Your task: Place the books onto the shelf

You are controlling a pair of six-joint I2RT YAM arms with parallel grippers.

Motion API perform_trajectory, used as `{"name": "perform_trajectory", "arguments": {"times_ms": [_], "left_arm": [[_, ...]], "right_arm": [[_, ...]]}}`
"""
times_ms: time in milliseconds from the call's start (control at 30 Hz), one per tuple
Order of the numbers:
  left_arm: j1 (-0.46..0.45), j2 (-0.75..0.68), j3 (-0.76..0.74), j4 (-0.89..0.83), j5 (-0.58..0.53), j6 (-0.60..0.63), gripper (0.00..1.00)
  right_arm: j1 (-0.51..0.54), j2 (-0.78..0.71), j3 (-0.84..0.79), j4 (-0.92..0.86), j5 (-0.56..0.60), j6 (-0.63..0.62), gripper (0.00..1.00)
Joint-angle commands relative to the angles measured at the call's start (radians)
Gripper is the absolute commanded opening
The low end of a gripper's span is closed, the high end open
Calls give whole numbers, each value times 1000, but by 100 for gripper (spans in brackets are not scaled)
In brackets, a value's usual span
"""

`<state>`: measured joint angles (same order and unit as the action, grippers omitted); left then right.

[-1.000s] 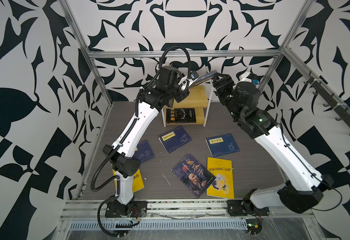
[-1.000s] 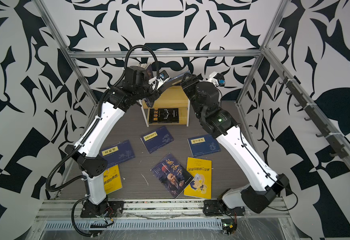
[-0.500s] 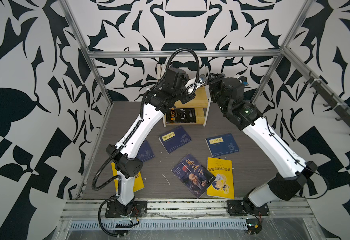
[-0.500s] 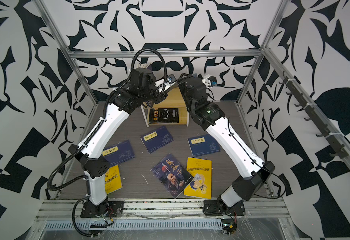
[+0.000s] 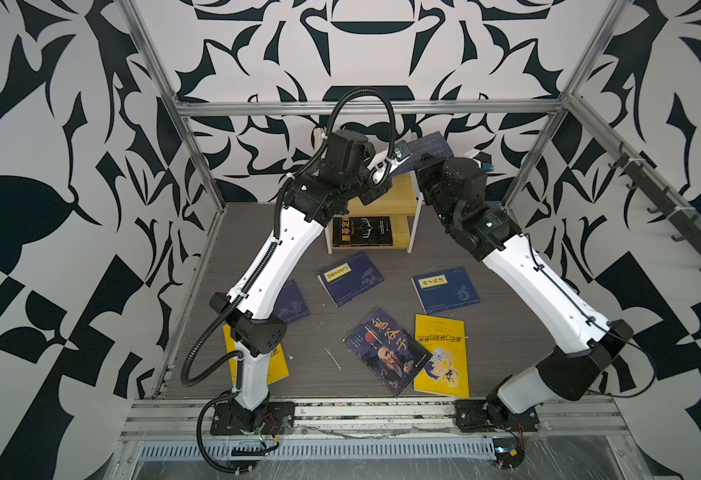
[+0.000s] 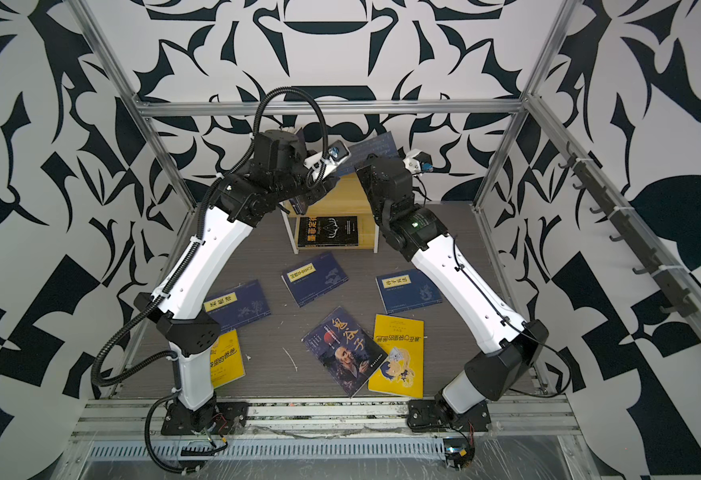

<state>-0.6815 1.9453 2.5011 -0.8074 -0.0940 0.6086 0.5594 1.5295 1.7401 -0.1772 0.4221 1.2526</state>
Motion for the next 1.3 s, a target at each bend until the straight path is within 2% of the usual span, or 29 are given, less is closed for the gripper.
{"name": "perform_trajectory", "arguments": {"times_ms": [0, 67, 200, 267, 333, 433, 500, 600, 800, 900, 1167, 1267], "left_arm": [[34, -26, 92, -69, 16, -108, 69], [71, -34, 125, -98, 42, -163, 78], [136, -45, 164, -139, 110, -237, 86], [156, -50, 179, -165, 126, -263, 94], [172, -58, 189, -200, 165, -274, 96], [207, -74, 187, -269, 284, -285, 98], [221, -89, 173, -299, 335, -295, 98], [248, -110, 154, -343, 437, -287, 98], [339, -131, 148, -412, 718, -286, 100], [374, -152, 113, -460, 880, -250, 100], [374, -173, 8, -506, 1080, -174, 100], [372, -173, -26, -495, 1129, -178, 95]], "right_arm": [[-60, -73, -64, 143, -117, -150, 0], [-89, -97, -104, 232, -238, -258, 0], [-104, -120, -121, 348, -513, -504, 0], [-104, -122, -115, 371, -670, -613, 0], [-104, -130, -120, 381, -814, -707, 0], [-104, -174, -168, 395, -953, -822, 0], [-104, -219, -226, 419, -981, -897, 0], [-110, -277, -335, 525, -993, -906, 0], [-116, -284, -363, 498, -1234, -1005, 0], [-115, -271, -380, 508, -1280, -998, 0], [-107, -228, -385, 591, -1336, -958, 0], [-101, -208, -374, 586, -1337, -954, 0]]}}
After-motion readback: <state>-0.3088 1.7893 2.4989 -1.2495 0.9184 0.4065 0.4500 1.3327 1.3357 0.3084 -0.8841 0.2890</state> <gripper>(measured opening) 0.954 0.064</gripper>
